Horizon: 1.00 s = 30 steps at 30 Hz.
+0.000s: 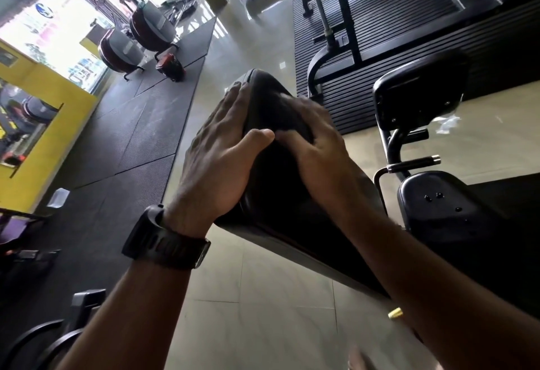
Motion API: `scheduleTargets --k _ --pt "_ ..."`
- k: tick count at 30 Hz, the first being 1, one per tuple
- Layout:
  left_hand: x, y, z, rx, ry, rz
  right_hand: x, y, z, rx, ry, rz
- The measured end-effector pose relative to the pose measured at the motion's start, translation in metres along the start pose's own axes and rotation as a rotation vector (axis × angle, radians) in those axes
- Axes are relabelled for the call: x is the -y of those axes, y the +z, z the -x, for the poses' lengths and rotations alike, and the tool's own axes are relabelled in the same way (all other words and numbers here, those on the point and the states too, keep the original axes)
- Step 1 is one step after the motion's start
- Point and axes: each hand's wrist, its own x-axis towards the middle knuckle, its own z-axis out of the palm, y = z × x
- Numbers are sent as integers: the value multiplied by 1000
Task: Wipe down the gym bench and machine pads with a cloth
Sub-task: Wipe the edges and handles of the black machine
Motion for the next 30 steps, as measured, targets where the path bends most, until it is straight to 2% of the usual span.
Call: scheduleTargets --k 2,4,7,9,12,14,16,19,23,24,26,28,30 --pt "0 0 1 9 0 -1 -4 -1 -29 20 -27 36" --pt "-1 0 1 17 -3 -1 -18 -6 -49 1 66 61" --pt "-1 -1 1 15 -3 -12 -35 -12 -33 -25 249 91" --pt "0 0 1 8 -2 -6 -29 -13 -11 1 271 59" --pt "2 1 -1 9 -2 25 -6 -6 -5 18 106 -30" --pt "3 0 -3 32 29 33 4 0 -28 60 -28 46" --pt "3 0 -3 42 52 31 1 3 -58 102 -46 101" --pt "2 0 -2 23 9 6 -31 -8 -82 52 124 65" --pt "1 -1 0 19 -10 -3 -44 -15 -45 5 283 100" --pt "1 0 0 18 -11 -1 -38 -13 -35 2 274 74" --pt "1 -1 1 17 -2 3 -20 -7 -31 16 145 -1" --pt "-1 0 0 19 15 14 -6 -2 -48 86 -15 47" --pt "-3 -1 1 20 16 20 -1 0 -77 128 -57 121"
